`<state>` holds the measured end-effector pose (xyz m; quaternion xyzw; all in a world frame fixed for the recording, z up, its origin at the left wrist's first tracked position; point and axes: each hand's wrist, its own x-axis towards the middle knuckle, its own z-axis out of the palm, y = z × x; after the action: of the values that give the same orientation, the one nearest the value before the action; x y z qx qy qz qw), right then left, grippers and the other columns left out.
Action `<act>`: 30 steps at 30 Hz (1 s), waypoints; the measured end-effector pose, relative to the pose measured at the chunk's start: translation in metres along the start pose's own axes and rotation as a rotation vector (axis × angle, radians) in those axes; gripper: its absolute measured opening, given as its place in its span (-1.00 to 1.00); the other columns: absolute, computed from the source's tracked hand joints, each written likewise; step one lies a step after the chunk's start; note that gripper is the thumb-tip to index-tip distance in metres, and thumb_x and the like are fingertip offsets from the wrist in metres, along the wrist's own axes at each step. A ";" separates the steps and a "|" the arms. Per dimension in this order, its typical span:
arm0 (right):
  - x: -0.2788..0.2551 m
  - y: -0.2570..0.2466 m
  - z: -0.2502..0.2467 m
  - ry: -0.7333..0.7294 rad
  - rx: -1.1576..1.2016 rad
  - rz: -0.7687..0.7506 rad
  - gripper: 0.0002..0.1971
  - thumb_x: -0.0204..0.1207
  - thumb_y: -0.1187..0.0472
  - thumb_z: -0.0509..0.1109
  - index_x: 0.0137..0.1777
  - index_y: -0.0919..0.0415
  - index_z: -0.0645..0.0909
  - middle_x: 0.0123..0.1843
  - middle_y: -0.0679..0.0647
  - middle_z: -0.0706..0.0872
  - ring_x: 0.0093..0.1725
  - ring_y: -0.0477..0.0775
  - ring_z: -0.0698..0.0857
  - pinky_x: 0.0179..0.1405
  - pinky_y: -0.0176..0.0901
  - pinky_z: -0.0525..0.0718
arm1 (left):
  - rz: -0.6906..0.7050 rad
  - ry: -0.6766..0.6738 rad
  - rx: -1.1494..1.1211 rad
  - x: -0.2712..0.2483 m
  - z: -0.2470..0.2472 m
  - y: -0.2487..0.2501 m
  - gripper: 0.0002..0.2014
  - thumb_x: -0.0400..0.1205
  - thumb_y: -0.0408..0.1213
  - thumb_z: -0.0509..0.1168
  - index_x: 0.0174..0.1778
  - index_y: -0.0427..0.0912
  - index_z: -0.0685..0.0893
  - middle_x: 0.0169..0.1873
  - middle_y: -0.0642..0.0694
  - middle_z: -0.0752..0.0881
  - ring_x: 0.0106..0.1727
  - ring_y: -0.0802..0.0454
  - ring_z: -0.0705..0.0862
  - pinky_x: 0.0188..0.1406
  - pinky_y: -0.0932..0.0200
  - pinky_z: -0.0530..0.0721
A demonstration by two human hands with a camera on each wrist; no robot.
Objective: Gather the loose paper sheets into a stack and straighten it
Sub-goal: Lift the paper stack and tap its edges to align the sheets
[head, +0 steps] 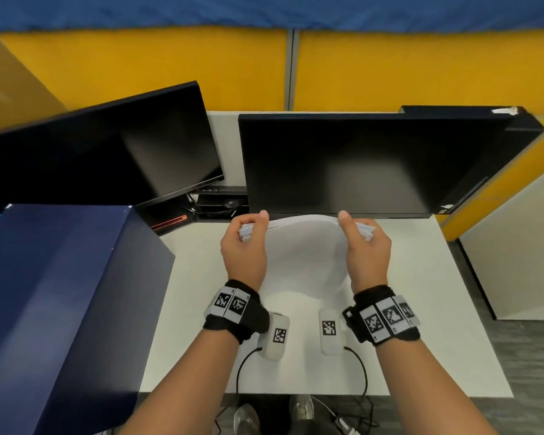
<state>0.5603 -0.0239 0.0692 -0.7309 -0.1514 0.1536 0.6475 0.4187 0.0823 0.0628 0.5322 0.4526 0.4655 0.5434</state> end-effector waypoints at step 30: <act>0.021 -0.003 -0.060 -0.367 -0.120 -0.270 -0.64 0.36 0.60 0.53 0.07 0.23 0.76 -0.26 -0.49 0.79 -0.14 -0.47 0.76 -0.13 -0.51 0.69 | -0.062 -0.252 0.310 0.059 -0.115 -0.026 -0.14 0.16 -0.11 0.73 0.41 0.18 0.56 0.33 0.03 0.70 0.35 0.04 0.68 0.44 -0.17 0.59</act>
<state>0.6044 -0.0690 0.0780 -0.7010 -0.3720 0.1865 0.5791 0.3153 0.1587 0.0341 0.6495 0.4632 0.3030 0.5214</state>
